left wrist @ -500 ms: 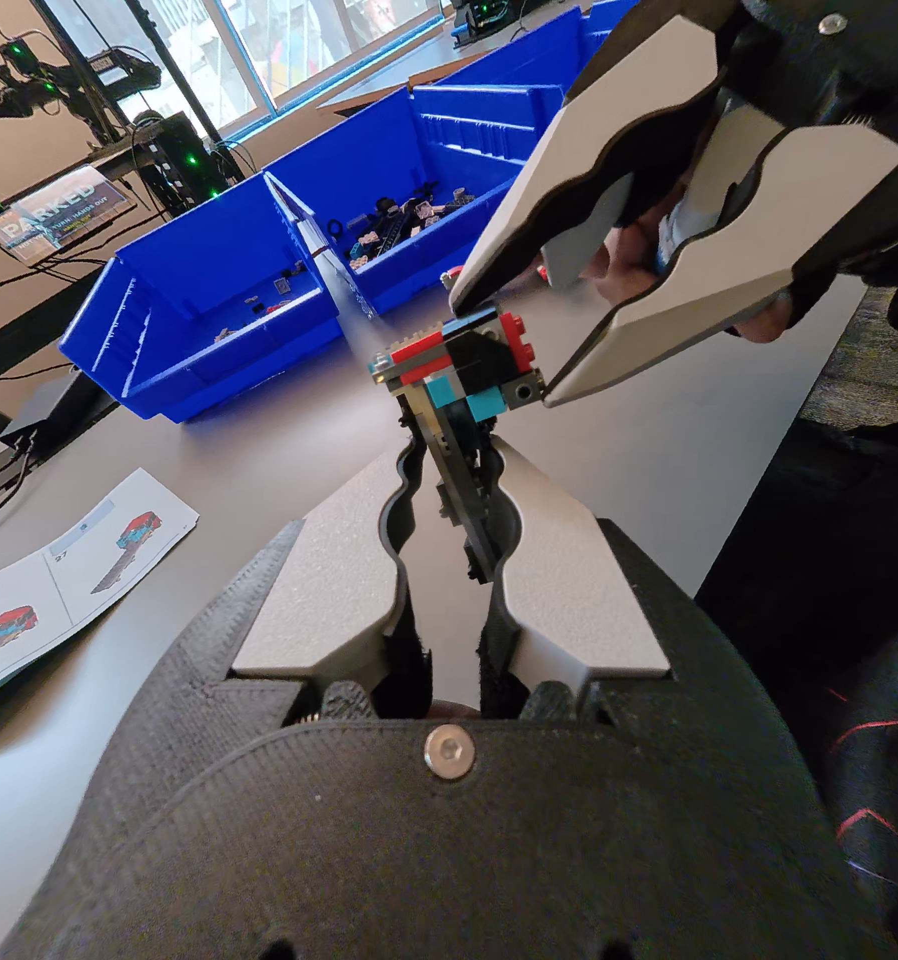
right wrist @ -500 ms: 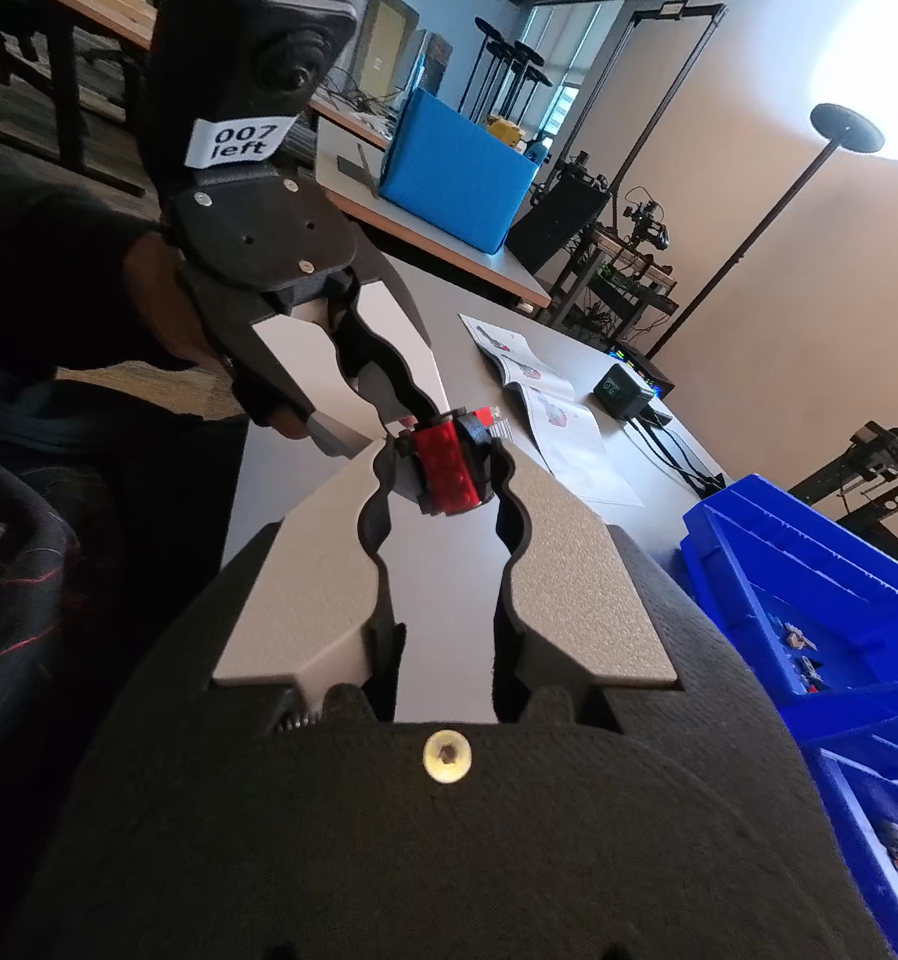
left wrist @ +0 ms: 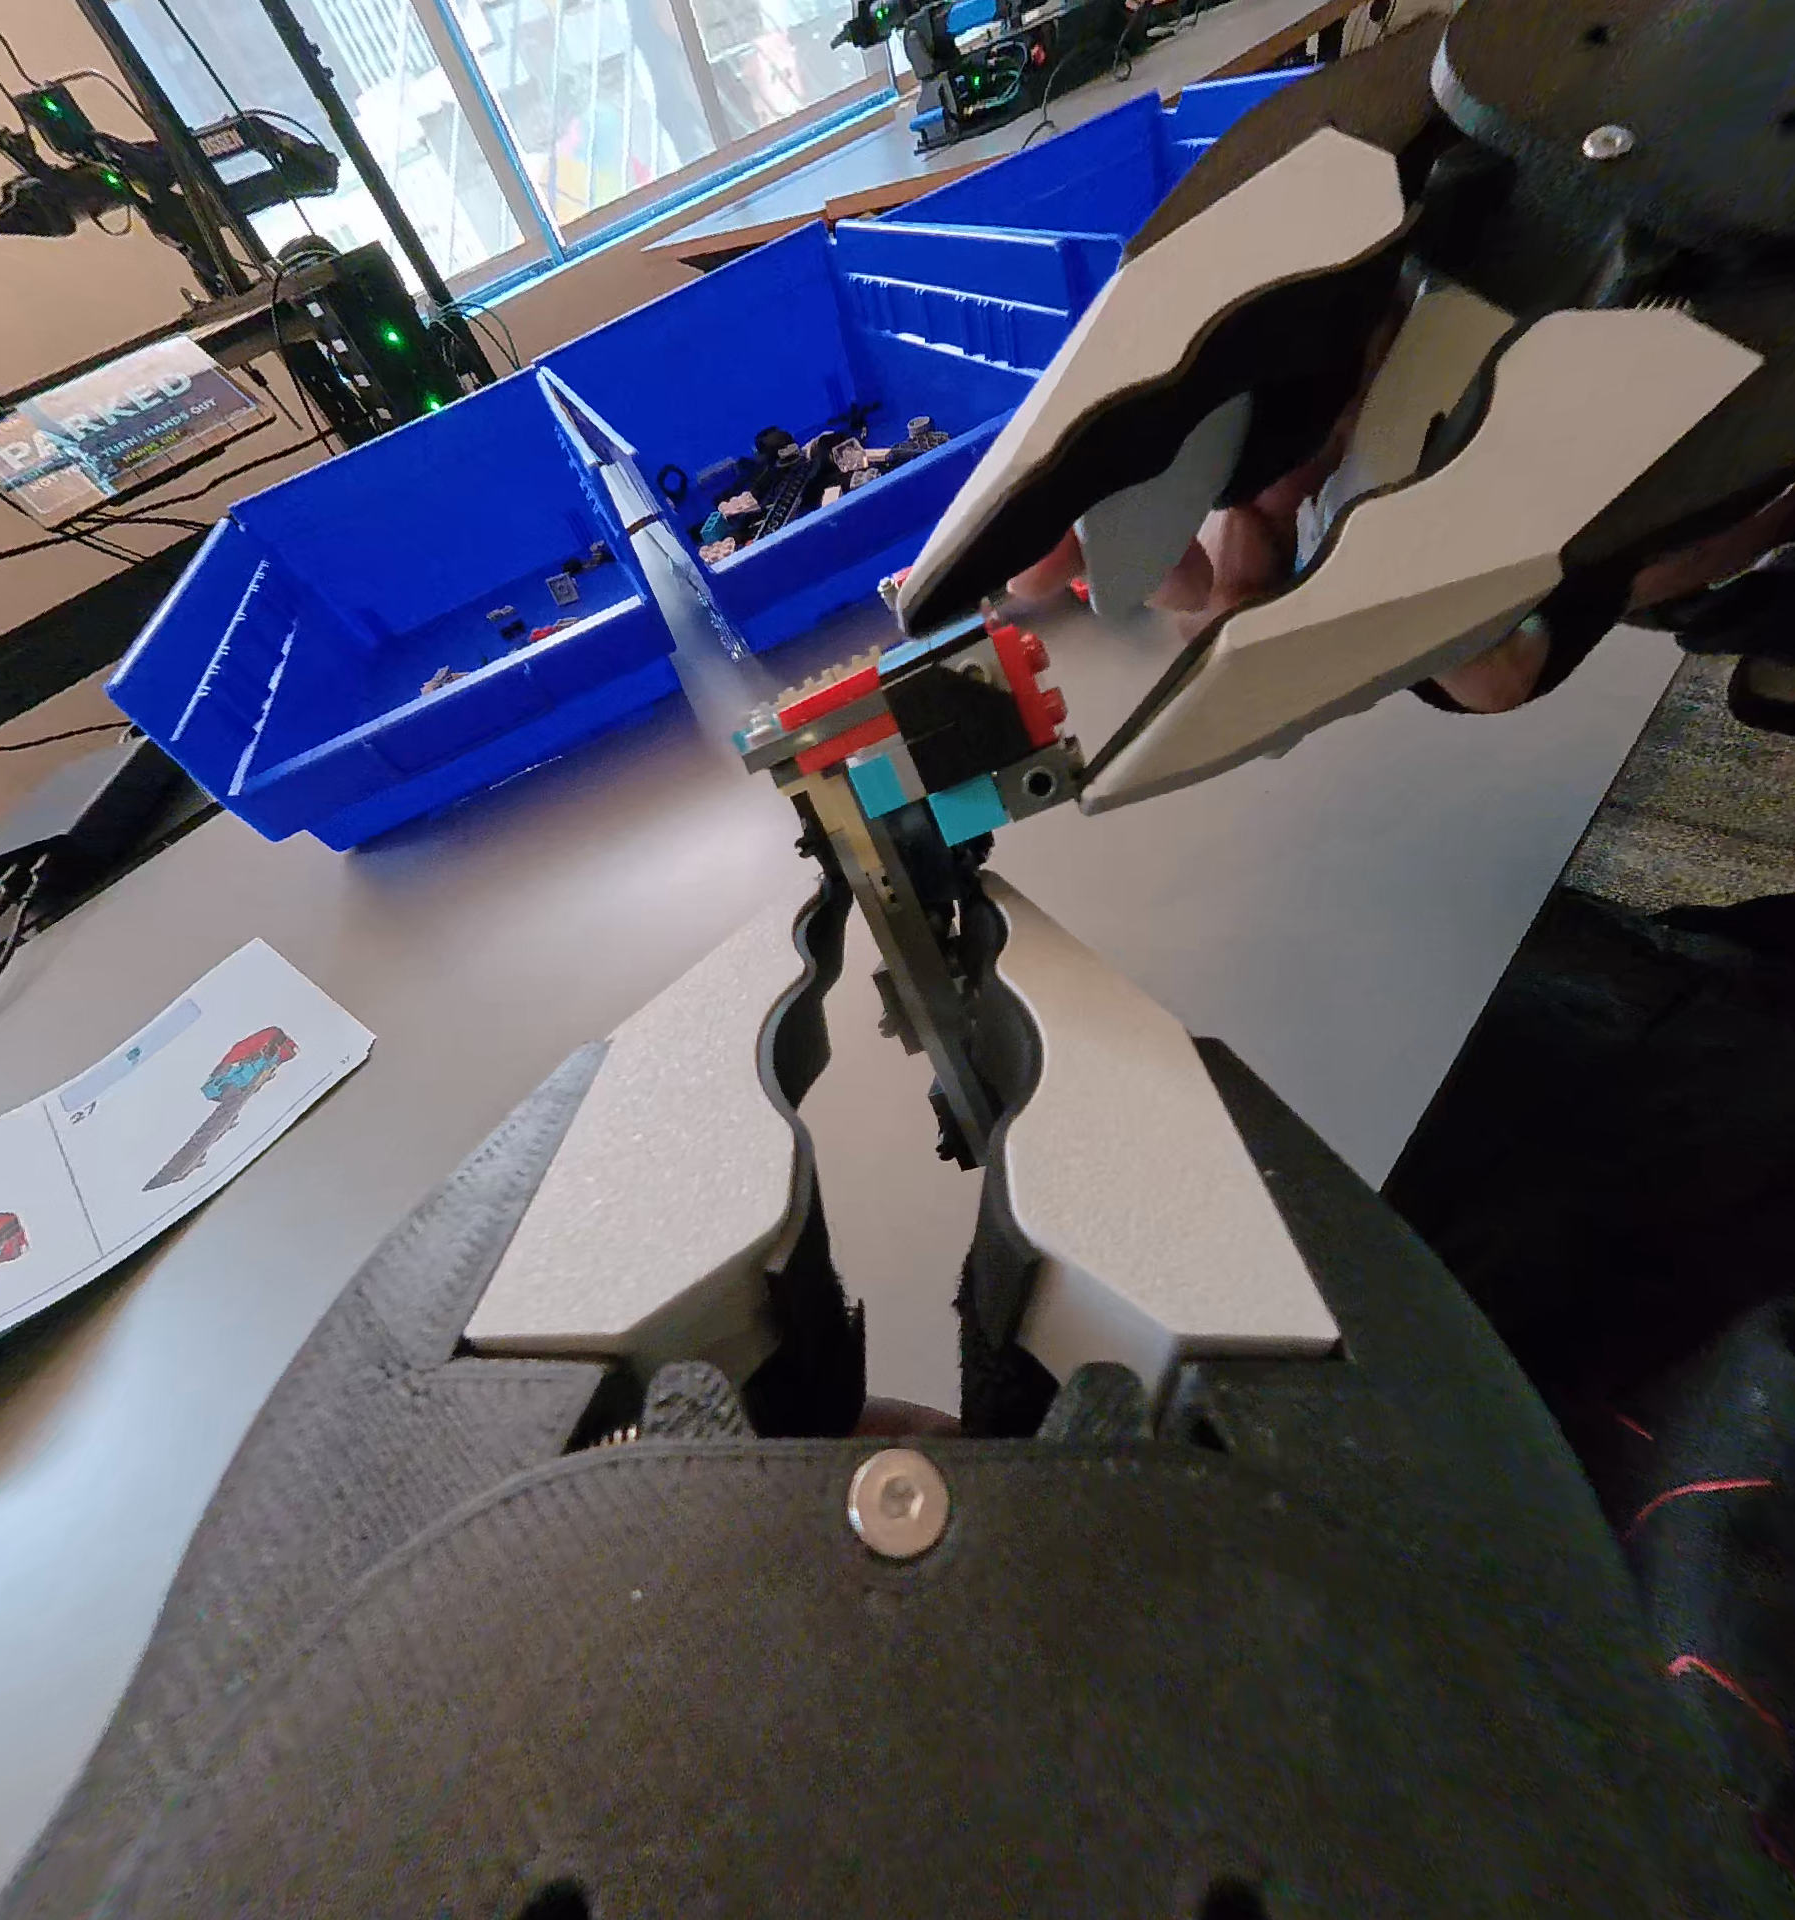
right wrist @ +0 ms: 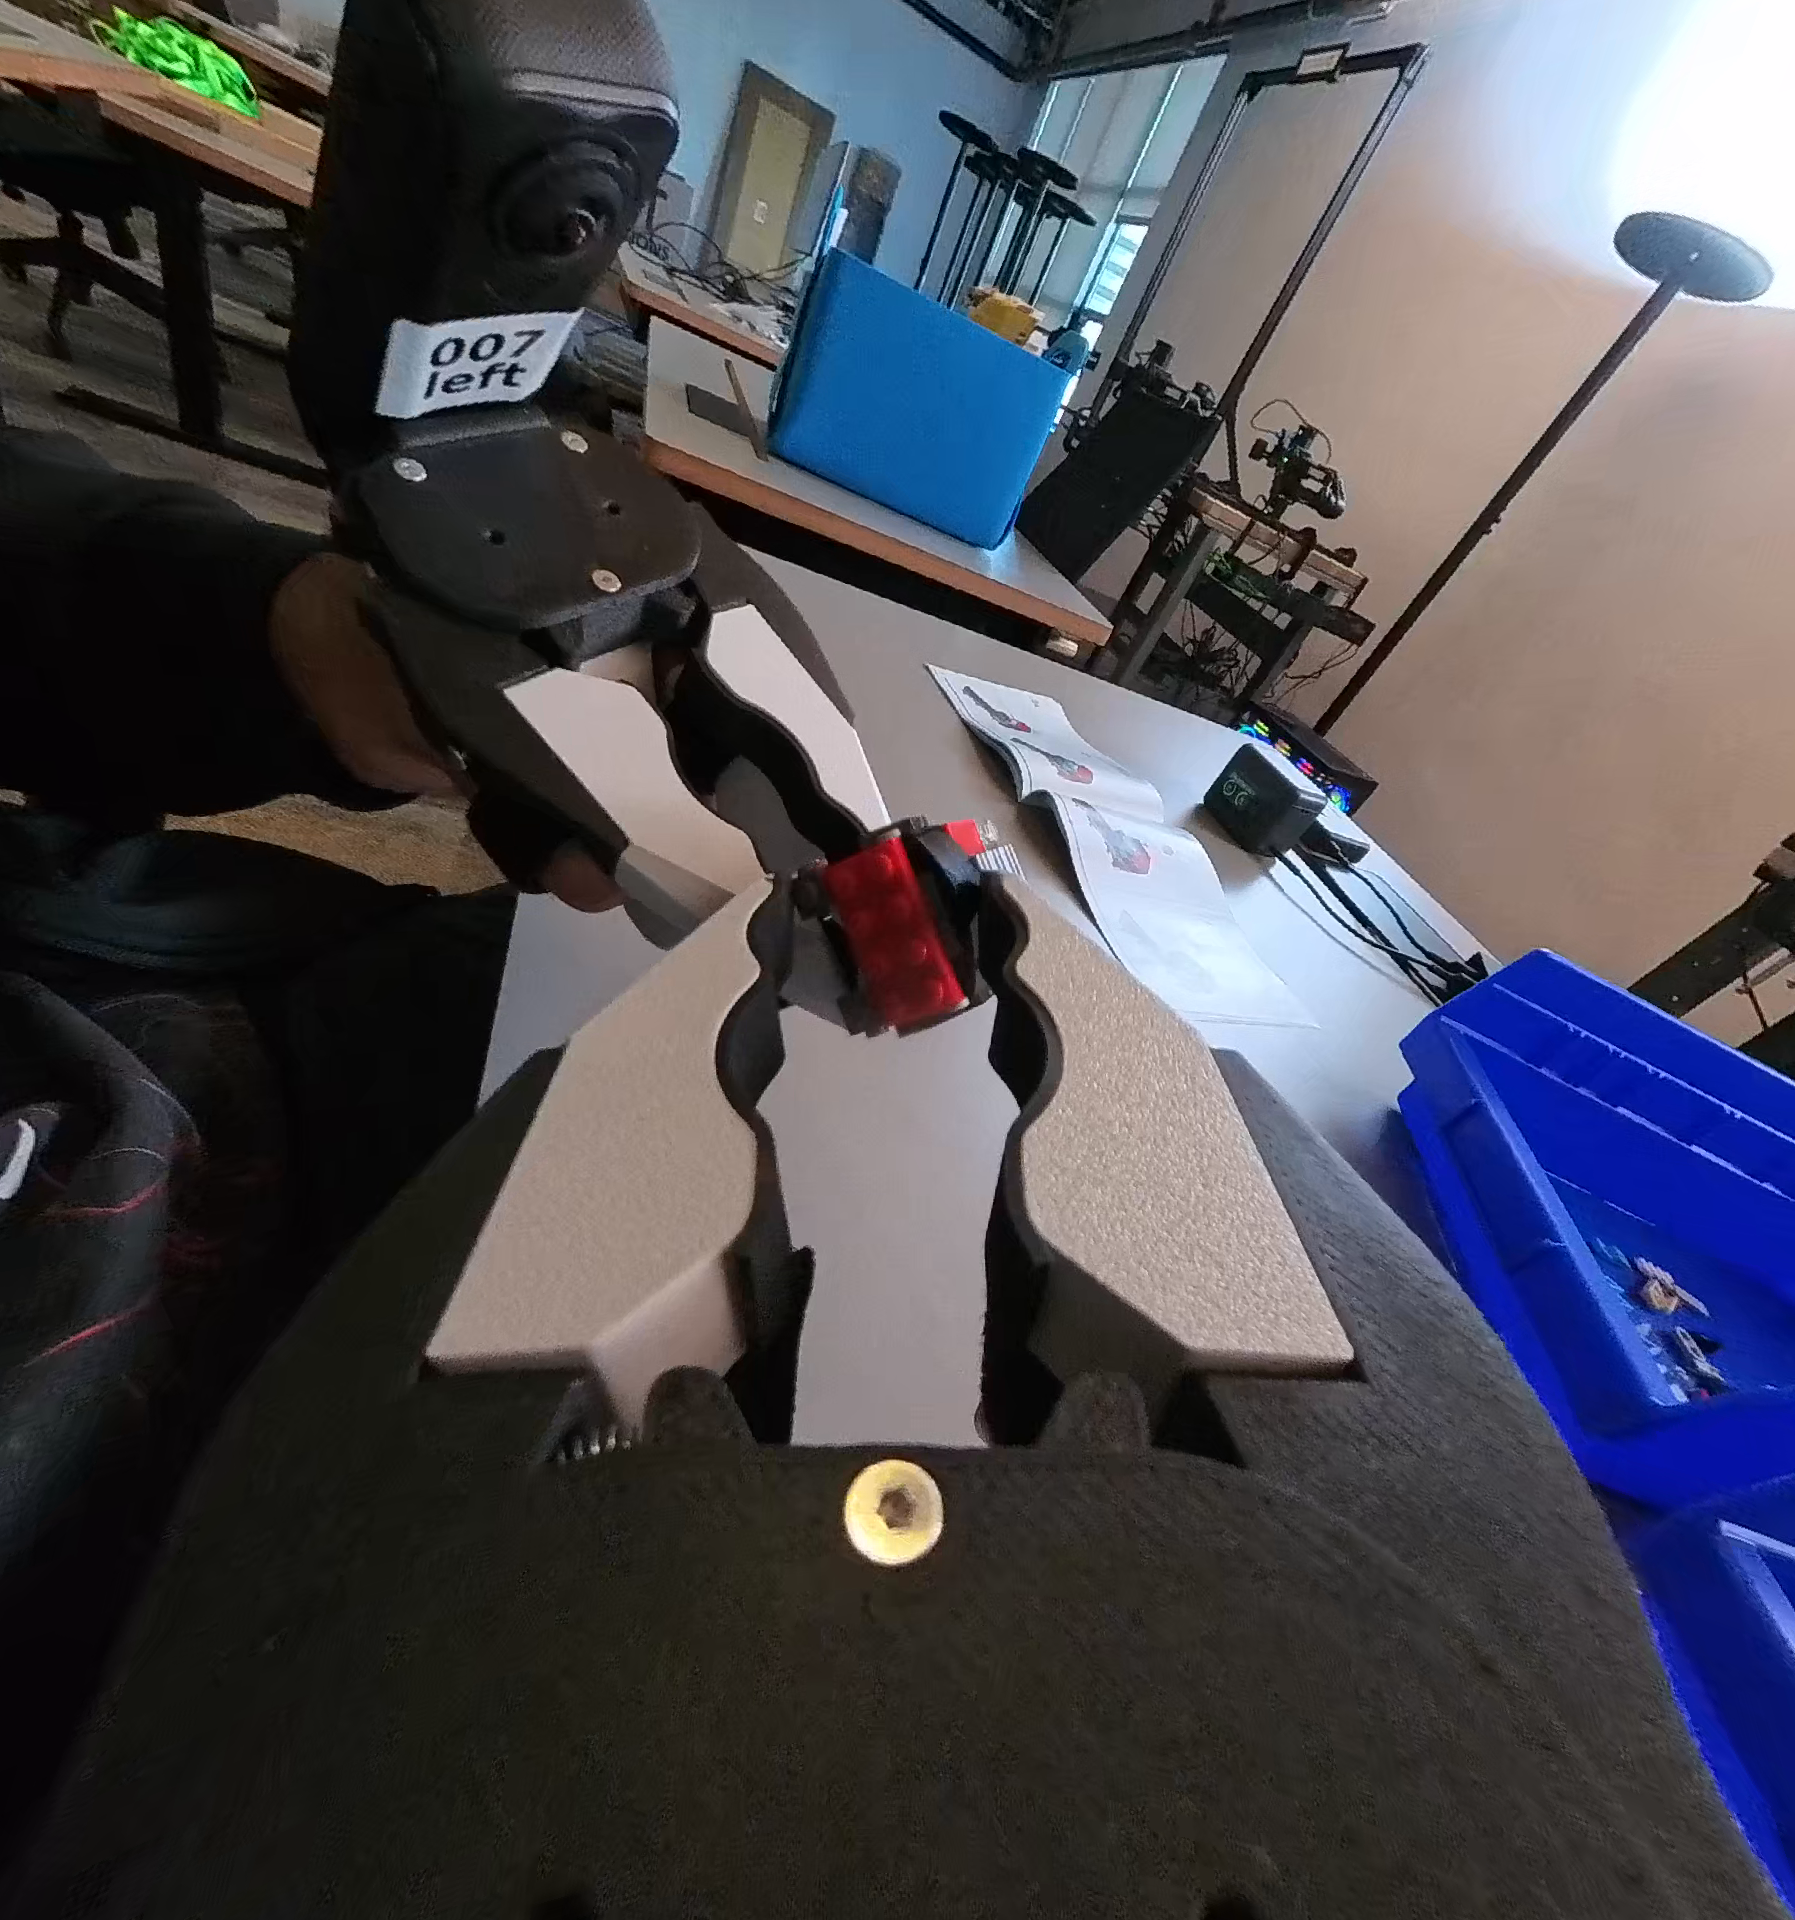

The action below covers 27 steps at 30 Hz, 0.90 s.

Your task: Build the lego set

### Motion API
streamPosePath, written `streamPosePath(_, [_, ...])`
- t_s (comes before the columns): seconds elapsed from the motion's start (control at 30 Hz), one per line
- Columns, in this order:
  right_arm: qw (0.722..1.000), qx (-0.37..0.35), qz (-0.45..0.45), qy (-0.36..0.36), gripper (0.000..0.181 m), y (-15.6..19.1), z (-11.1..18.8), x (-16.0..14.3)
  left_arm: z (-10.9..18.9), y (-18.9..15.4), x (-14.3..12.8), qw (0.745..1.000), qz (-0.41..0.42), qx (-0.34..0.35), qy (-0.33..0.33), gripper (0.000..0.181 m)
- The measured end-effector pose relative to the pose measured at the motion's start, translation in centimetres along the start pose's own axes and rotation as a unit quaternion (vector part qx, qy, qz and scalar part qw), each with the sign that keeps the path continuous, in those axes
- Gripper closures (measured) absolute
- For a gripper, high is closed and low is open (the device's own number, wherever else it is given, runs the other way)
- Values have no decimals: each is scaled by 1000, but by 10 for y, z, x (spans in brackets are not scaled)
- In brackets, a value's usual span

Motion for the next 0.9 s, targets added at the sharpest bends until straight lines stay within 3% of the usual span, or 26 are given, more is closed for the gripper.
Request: streamPosePath(0.9, [1000,0,-5,-16,145,-1,0,1,-1,-3,2,1000,21,-2,0,159])
Point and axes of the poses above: each gripper's, where its closed fingertips meet, z back along the fingers, x out of its top, y = z × x across the jaws, the point moved 8 cm from there along z, back along the fingers, and after that the axes turned 5 degrees about x, right-handed, at the moved point
